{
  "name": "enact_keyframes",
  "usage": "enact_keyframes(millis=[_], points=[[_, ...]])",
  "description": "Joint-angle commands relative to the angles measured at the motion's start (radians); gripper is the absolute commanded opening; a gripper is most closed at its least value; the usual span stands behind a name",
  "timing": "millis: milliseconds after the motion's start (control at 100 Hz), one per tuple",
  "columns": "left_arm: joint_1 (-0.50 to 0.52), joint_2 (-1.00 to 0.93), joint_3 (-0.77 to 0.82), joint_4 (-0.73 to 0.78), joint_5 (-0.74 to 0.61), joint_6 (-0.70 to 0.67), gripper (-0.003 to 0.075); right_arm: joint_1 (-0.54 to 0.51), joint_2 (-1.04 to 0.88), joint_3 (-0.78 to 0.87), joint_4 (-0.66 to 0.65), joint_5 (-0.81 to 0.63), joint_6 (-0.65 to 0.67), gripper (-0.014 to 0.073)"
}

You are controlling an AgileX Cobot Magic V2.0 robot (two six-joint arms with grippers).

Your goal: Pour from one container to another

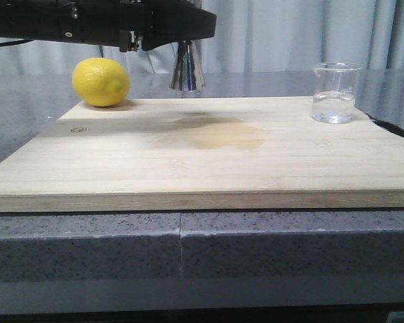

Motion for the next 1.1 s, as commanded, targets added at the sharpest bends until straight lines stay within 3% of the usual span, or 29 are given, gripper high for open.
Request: enact_keyframes(millis=[0, 230, 380, 670, 1090], points=[[-0.011, -0.061, -0.031, -0.088, 0.113, -0.011, 0.0206, 0.027, 0.057, -0.069, 0.000, -0.059, -0.031, 0.0495], [-0.011, -0.061, -0.031, -0.088, 0.113, -0.011, 0.0206, 0.135, 0.250, -0.157, -0.003, -0.025, -0.032, 0.0495], [-0.011, -0.061, -0.031, -0.088, 0.113, -0.011, 0.0206, 0.165, 0.326, -0.146, 0.058, -0.126, -0.032, 0.0495], [-0.011, -0.061, -0.031, -0.088, 0.113, -0.011, 0.0206, 0.220, 0.343, 0.151, 0.112, -0.725, -0.030, 0.0495], [-0.011, -0.061, -0.031, -0.088, 0.113, -0.011, 0.0206, 0.248, 0.609, 0.207, 0.110, -1.028, -0.028, 0.0495]])
